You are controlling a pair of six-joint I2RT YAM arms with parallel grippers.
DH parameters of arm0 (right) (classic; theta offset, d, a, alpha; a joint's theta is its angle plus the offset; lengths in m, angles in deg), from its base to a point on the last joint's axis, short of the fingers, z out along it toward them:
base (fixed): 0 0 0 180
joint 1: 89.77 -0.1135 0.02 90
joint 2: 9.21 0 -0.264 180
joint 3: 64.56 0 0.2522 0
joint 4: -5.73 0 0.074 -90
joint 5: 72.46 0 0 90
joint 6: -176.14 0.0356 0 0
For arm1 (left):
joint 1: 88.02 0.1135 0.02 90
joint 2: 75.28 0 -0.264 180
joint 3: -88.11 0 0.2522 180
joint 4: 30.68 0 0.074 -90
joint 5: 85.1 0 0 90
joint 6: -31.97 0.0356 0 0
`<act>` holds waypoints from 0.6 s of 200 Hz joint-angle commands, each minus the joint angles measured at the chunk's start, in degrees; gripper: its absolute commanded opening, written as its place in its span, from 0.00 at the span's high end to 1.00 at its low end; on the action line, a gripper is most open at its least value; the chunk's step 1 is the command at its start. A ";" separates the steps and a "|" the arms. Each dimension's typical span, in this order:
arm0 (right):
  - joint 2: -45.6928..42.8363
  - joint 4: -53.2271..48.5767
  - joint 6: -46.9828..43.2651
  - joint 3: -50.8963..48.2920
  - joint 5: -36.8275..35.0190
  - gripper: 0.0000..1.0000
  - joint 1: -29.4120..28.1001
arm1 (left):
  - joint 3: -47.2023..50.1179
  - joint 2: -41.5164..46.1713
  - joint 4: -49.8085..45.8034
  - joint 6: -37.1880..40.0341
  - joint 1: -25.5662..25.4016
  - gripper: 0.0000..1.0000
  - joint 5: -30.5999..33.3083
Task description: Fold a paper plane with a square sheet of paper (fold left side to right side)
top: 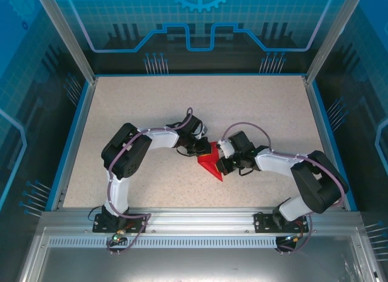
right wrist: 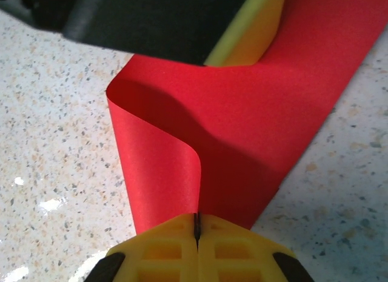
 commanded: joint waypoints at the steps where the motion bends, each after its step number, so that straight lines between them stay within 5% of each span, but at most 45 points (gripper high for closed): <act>1: 1.77 -1.61 -0.16 1.54 -0.46 1.00 1.12 | -0.13 -2.51 -3.58 1.84 -0.80 0.87 1.07; 120: 1.92 -1.07 0.56 0.74 -1.00 1.00 1.43 | -0.41 -2.81 -4.11 1.94 -0.73 0.87 1.55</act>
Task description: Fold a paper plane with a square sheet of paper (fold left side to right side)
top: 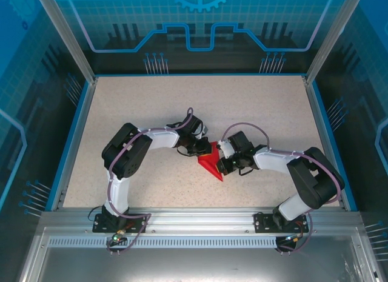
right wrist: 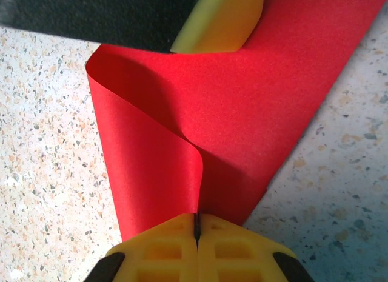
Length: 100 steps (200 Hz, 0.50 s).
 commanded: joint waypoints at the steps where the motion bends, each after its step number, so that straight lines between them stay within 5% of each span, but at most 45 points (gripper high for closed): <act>1: -0.29 -0.75 0.53 0.22 -0.70 1.00 1.01 | -0.06 -2.59 -4.00 1.96 -0.64 0.87 1.53; 100: -1.69 -0.64 0.83 -0.26 -0.14 1.00 1.01 | -0.15 -2.87 -4.22 2.01 -0.67 0.87 1.70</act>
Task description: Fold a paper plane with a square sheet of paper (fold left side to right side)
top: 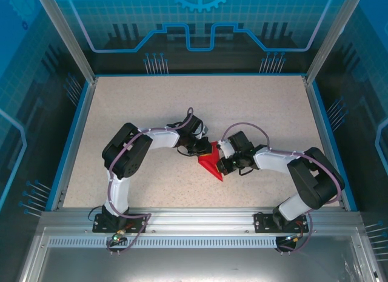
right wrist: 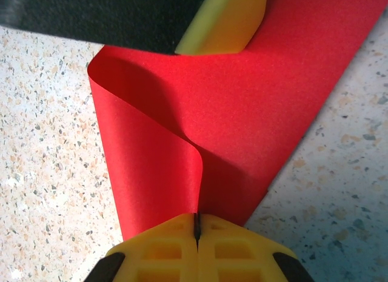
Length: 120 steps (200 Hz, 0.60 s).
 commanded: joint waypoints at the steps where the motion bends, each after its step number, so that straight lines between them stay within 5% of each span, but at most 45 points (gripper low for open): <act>1: -1.45 -0.63 0.67 -0.22 -0.16 1.00 1.01 | 0.14 -2.67 -4.12 2.02 -0.63 0.87 1.72; 120: -0.45 -1.65 1.08 0.22 -1.54 1.00 1.00 | 0.06 -2.84 -4.36 2.23 -0.65 0.87 1.84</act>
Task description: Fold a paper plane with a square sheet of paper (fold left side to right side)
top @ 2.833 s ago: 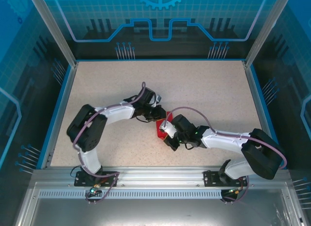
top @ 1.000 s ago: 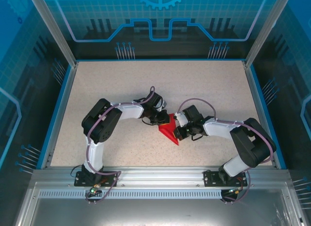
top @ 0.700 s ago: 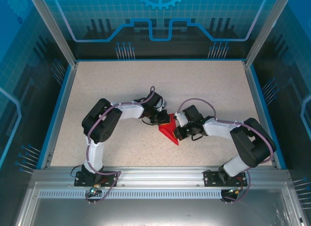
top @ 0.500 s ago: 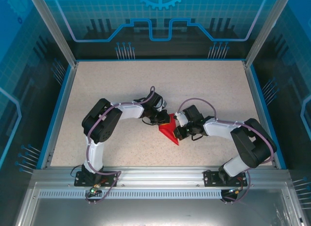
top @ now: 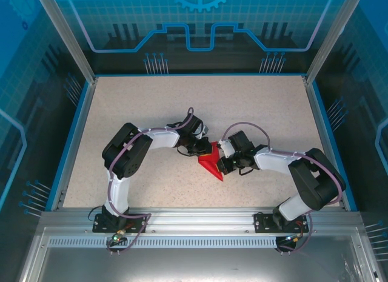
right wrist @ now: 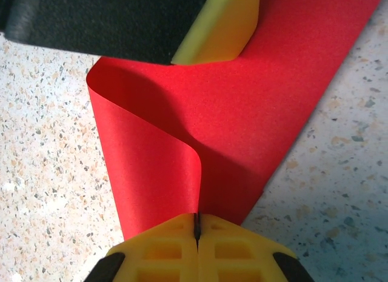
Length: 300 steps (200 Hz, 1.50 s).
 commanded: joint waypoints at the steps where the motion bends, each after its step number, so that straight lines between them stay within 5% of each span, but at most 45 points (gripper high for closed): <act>1: 0.16 -1.59 0.64 0.18 -0.72 1.00 1.01 | 0.10 -2.82 -4.29 1.29 -0.63 0.87 1.82; 101: 2.69 -2.43 0.93 0.58 -0.40 1.00 0.93 | 0.05 -2.61 -4.01 1.29 -0.62 0.85 1.43; 195: 7.43 -7.98 3.93 3.91 -2.74 1.00 -1.79 | -9.66 3.97 -14.31 7.06 1.32 0.60 4.76; 232: 7.53 -8.28 3.93 4.28 -3.11 1.00 -2.24 | -4.26 11.23 -13.00 6.82 1.99 0.68 7.30; 300: 8.52 -8.66 3.66 5.02 -3.10 1.00 -2.40 | 10.69 14.36 1.92 0.09 -0.52 0.81 -5.68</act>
